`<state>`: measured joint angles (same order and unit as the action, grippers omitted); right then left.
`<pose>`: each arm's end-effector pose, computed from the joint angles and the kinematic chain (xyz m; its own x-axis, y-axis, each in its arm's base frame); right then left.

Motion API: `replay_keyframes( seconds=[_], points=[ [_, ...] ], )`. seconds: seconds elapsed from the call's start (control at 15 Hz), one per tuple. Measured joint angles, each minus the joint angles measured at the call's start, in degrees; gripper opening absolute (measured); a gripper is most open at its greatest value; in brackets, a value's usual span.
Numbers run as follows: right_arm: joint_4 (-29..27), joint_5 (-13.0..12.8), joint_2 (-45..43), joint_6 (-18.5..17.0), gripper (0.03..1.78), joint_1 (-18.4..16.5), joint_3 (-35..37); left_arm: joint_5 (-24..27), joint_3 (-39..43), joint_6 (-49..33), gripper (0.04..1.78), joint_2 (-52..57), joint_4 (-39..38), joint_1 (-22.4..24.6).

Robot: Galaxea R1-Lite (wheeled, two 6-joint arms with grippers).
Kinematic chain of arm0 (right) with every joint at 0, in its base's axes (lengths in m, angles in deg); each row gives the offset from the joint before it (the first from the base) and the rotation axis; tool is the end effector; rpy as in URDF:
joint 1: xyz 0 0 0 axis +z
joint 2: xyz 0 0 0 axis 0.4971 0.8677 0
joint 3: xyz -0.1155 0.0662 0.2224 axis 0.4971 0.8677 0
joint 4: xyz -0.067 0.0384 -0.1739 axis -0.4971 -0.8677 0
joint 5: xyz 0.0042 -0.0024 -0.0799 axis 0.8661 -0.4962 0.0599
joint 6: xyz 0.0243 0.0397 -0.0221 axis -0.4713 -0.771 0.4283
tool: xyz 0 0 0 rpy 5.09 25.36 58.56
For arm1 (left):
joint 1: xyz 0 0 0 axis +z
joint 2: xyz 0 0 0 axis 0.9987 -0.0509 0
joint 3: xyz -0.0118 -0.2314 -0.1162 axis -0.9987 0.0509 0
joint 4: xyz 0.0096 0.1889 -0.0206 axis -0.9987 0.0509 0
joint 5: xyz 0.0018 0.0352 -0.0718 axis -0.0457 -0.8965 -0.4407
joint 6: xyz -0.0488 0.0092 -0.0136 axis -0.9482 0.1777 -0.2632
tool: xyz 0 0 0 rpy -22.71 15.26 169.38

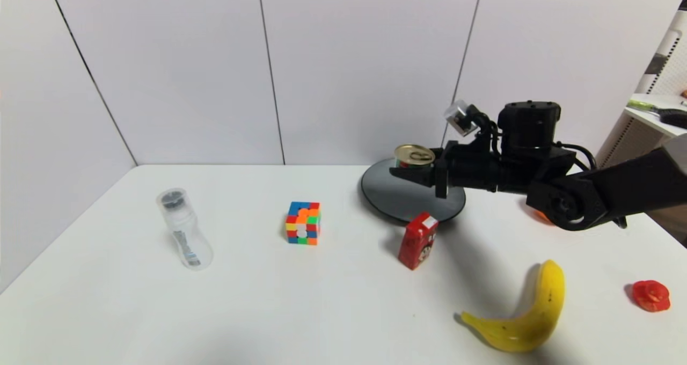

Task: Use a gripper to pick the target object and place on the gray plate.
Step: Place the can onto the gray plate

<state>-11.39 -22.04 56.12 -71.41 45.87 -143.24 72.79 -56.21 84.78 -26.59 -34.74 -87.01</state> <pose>0.3711 0.1431 0.1265 0.5082 0.8500 -0.1385 -0.8605 0.5079 -0.0401 0.0469 0.0002 0.0766 1.0000 0.0040 0.0088 -0.0038 0.9999 -0.0131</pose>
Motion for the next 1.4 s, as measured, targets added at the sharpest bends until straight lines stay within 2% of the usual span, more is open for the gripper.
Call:
replay_keyframes(
  seconds=[0.47, 1.4],
  points=[
    [-0.6, 0.0, 8.9, 0.3, 1.02, -3.8, -6.6, 0.0, 0.0, 0.0, 1.69, 0.0, 0.0, 0.0],
    [0.0, 0.0, 16.8, 3.2, 1.02, -4.1, -8.9, 0.0, 0.0, 0.0, 1.69, 0.0, 0.0, 0.0]
  ],
)
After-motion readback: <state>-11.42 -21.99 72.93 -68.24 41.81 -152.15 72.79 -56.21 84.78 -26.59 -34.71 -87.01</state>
